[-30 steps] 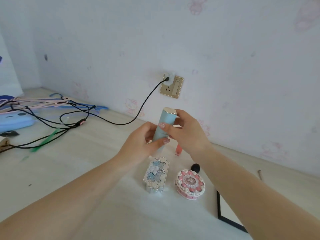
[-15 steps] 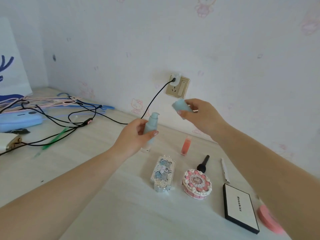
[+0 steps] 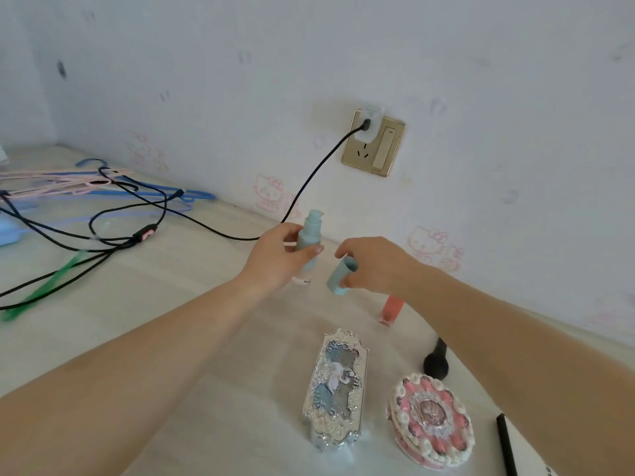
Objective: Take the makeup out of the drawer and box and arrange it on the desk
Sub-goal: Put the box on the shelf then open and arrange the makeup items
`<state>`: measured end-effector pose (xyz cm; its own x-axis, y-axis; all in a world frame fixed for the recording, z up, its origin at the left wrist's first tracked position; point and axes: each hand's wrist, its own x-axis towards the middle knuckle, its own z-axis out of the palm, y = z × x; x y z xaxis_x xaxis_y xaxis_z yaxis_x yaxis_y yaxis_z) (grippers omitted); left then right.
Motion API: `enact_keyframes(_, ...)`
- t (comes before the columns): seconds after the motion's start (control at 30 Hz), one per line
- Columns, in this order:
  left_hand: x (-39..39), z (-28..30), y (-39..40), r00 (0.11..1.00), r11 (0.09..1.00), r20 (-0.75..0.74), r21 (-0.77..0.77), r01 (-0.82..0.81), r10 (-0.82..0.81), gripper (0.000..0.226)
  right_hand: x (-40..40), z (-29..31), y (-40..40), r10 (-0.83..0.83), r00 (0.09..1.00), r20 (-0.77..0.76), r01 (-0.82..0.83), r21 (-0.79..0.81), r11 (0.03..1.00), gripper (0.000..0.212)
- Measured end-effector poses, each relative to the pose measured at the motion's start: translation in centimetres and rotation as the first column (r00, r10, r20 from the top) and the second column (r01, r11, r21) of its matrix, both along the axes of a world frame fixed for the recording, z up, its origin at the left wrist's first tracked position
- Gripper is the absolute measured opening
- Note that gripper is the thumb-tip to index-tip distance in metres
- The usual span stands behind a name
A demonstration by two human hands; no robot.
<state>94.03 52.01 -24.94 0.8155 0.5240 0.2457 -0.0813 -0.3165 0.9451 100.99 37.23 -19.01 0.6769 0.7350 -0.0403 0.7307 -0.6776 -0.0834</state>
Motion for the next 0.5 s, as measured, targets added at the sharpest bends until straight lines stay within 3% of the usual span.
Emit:
enact_keyframes(0.13, 1.1, -0.7, 0.2, 1.000, 1.000, 0.003, 0.002, 0.007, -0.007, 0.033, 1.5, -1.7, 0.8, -0.036, 0.998, -0.053, 0.038, 0.025, 0.999, 0.049)
enact_keyframes(0.5, 1.8, -1.5, -0.1, 1.000, 1.000, 0.019, -0.007, 0.023, -0.023, 0.037, 2.3, -2.2, 1.4, -0.075, 0.997, -0.011, 0.074, -0.013, 0.997, 0.058)
